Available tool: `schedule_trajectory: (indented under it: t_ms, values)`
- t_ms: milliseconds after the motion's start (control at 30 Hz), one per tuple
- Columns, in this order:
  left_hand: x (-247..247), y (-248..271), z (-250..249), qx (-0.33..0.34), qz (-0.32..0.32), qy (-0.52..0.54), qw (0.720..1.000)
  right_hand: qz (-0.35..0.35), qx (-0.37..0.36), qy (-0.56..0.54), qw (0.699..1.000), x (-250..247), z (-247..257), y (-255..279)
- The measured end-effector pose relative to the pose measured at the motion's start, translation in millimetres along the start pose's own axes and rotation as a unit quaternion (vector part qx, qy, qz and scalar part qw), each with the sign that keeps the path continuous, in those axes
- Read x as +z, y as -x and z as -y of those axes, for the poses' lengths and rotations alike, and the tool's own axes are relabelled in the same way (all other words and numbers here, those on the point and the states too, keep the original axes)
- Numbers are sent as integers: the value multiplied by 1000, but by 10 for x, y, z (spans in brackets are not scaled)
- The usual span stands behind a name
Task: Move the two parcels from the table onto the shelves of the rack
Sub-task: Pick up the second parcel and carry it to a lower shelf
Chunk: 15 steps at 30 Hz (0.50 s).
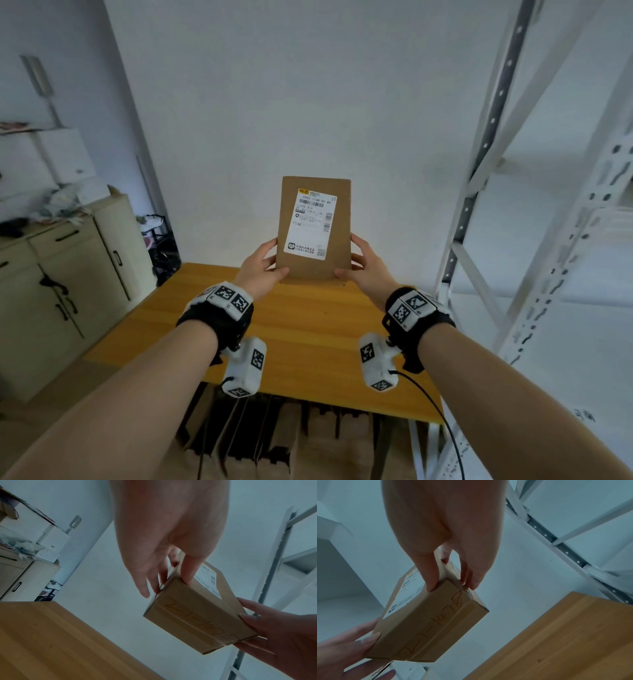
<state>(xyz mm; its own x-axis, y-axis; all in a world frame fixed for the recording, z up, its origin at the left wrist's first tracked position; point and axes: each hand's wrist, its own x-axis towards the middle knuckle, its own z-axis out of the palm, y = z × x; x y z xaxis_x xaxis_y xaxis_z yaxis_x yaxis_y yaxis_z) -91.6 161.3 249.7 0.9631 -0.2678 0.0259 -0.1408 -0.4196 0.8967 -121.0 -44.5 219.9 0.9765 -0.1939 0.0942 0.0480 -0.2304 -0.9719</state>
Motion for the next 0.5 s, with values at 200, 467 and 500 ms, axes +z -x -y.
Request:
schedule_trajectory:
  t_ms: [200, 467, 500]
  values:
    - [115, 550, -160, 24, 6, 0, 1000, -13, -19, 3, 1000, -174, 107, 622]
    - [440, 1279, -208, 30, 43, 2, 999, -33, 15, 5, 999, -428, 23, 1552]
    - [488, 1349, -213, 31, 51, 5, 998, -39, 20, 10, 999, -471, 18, 1655]
